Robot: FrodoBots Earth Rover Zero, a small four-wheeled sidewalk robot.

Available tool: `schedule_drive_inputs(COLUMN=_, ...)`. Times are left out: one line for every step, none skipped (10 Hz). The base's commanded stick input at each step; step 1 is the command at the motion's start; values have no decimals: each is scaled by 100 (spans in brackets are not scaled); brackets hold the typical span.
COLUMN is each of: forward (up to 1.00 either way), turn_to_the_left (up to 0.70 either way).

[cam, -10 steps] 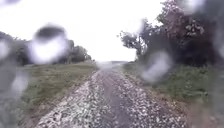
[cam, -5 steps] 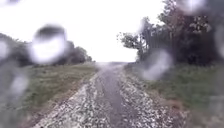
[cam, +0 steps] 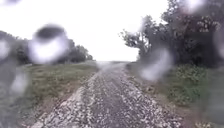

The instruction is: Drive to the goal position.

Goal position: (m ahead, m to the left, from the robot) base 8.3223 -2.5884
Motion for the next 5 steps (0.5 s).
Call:
schedule_drive_inputs(forward=70, turn_to_the_left=-1)
schedule_drive_inputs(forward=70, turn_to_the_left=0)
schedule_drive_inputs(forward=70, turn_to_the_left=0)
schedule_drive_inputs(forward=70, turn_to_the_left=0)
schedule_drive_inputs(forward=70, turn_to_the_left=0)
